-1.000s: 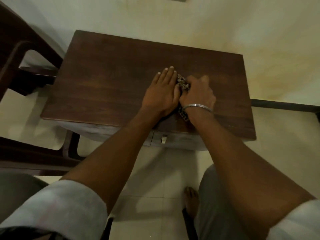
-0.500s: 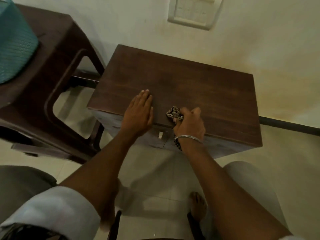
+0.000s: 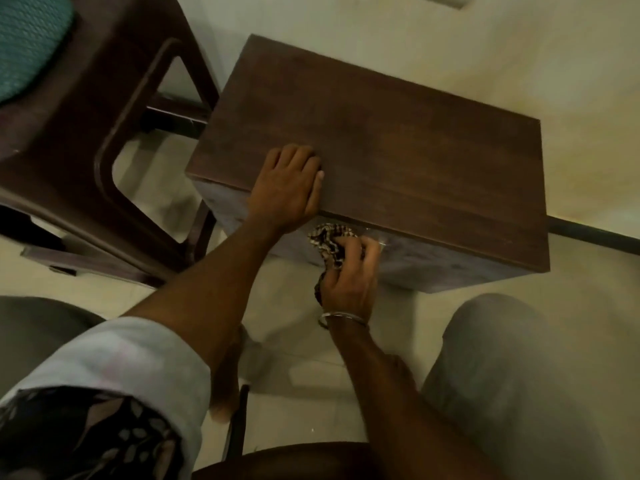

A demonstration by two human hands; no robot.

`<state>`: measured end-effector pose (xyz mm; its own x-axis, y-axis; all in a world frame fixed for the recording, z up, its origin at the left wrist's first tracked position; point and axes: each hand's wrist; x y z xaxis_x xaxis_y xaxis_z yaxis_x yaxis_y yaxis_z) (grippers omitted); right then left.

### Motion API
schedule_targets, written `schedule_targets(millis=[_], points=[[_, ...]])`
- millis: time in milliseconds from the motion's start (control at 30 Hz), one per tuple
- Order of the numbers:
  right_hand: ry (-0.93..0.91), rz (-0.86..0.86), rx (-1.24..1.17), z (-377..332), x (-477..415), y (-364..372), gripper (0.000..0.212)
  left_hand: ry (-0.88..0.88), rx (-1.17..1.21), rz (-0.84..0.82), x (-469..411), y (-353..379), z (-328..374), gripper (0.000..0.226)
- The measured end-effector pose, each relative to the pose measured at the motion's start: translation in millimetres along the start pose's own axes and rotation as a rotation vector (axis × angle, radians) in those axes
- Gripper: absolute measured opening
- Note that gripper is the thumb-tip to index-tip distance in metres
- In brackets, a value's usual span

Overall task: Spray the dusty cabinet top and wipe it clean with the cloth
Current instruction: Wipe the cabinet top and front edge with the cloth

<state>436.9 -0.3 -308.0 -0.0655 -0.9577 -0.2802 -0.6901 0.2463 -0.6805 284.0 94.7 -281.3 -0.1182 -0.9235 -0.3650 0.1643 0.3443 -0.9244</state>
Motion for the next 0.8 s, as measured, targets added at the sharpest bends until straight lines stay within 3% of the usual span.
schedule_targets(millis=[100,200,433,567,800], points=[[0.175,0.126,-0.129,8.1,9.6,13.0,0.017,0.064,-0.036,0.04,11.1,11.4,16.0,0.038],[0.293,0.209,-0.198,17.8,4.7,21.7,0.026,0.056,-0.03,0.111,10.8,16.4,20.5,0.034],[0.298,0.172,-0.3,31.8,-2.5,47.8,0.039,0.057,-0.044,0.149,7.5,29.7,35.2,0.033],[0.329,0.12,-0.011,35.7,1.5,70.1,0.057,0.005,-0.057,0.192,6.8,34.0,33.5,0.031],[0.32,0.044,0.234,53.3,-2.0,88.7,0.057,0.003,-0.076,0.218,5.3,41.1,31.0,0.034]])
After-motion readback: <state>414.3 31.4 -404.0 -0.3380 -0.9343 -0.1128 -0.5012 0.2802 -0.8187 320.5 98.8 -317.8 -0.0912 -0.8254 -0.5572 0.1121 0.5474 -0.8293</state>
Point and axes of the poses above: each hand's wrist, its own x-axis away from the middle knuckle, its own y-axis out of the palm, z = x × y, and after that the axes turned 3 degrees about -x, right-handed
